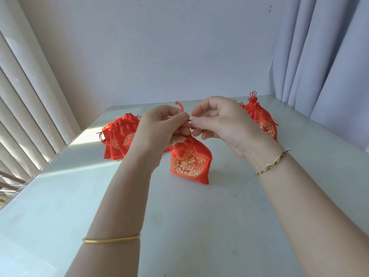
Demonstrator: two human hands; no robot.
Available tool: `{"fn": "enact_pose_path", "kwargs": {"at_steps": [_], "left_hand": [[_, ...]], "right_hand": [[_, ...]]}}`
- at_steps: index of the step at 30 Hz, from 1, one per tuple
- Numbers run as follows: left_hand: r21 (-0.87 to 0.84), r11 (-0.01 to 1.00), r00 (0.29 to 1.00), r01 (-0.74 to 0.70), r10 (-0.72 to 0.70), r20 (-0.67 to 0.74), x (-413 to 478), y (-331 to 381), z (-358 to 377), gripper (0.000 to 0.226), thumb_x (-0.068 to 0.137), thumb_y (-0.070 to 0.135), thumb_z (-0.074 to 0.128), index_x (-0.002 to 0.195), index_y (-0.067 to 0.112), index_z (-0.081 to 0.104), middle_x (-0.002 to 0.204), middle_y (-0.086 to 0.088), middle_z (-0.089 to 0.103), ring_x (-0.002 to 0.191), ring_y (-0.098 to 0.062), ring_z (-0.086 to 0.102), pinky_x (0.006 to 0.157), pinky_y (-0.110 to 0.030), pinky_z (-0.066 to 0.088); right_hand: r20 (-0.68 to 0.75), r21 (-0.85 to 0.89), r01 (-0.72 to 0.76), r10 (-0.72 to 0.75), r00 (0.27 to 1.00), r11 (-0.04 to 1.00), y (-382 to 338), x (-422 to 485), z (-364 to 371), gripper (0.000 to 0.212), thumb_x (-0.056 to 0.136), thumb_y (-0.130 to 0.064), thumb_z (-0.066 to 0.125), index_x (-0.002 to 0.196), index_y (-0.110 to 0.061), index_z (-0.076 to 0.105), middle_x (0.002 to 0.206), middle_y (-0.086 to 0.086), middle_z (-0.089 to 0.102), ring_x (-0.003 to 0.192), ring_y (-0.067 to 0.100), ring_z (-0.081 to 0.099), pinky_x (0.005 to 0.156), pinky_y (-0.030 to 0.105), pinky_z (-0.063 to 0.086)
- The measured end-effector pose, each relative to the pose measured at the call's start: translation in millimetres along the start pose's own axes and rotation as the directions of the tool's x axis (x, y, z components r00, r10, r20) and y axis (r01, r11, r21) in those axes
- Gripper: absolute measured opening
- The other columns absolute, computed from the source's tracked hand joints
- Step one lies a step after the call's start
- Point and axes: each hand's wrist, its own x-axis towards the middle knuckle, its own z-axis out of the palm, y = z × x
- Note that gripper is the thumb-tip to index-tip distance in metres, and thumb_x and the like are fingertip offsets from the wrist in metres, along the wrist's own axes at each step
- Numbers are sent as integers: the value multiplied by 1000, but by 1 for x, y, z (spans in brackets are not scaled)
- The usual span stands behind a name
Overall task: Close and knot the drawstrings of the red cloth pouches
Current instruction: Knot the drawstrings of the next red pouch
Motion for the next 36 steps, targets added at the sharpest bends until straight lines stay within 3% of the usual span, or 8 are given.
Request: {"fn": "enact_pose_path", "kwargs": {"at_steps": [3,7,13,18,27,32,36], "left_hand": [[41,999,999,-12,14,-51,1,-3,1,15,89,11,60,74,10,62,57,-3,60,47,-6,56,45,-15,46],[105,994,994,-22,34,-108,3,-4,3,13,88,11,61,76,9,64,53,-2,59,43,-6,54,42,-15,44],[110,993,983,-35,54,-175,5,-3,2,13,86,11,62,73,11,64,40,7,54,37,-5,47,41,-15,40],[60,998,981,-11,22,-193,4,-1,1,15,87,14,61,72,13,65,40,8,54,38,-3,48,42,-14,41],[-17,1000,982,6,-10,-190,2,3,3,16,89,14,60,73,11,64,41,9,55,40,-1,52,42,-12,42],[-32,999,979,9,-15,-204,0,6,3,16,87,11,61,72,9,64,39,7,54,37,-1,51,40,-12,41],[3,1000,979,20,-19,-201,0,7,2,14,87,10,61,73,9,63,45,4,59,42,-3,56,44,-14,45]], "right_hand": [[-17,-151,156,-160,987,976,3,1,5,20,74,-1,73,75,-14,58,65,-1,60,54,5,55,53,16,44],[-48,-246,240,-260,965,939,7,4,9,20,70,-5,77,71,-16,61,63,-5,57,55,0,47,58,16,43],[-79,-350,264,-309,948,899,7,2,14,12,71,-8,77,77,-9,67,56,-15,49,49,-6,46,53,7,35],[-103,-338,274,-325,940,900,6,1,16,11,72,-8,75,80,-10,68,57,-15,49,50,-5,45,54,8,35],[-119,-494,353,-465,877,794,6,0,21,12,73,-6,68,78,-16,65,55,-14,37,54,1,42,55,12,33],[-106,-559,391,-531,841,731,5,-1,21,7,74,-9,69,78,-14,69,55,-22,39,57,-6,47,57,9,35],[-47,-621,368,-502,864,692,3,-2,19,5,76,-12,67,79,-13,70,56,-20,37,55,-3,40,56,17,34]]}}
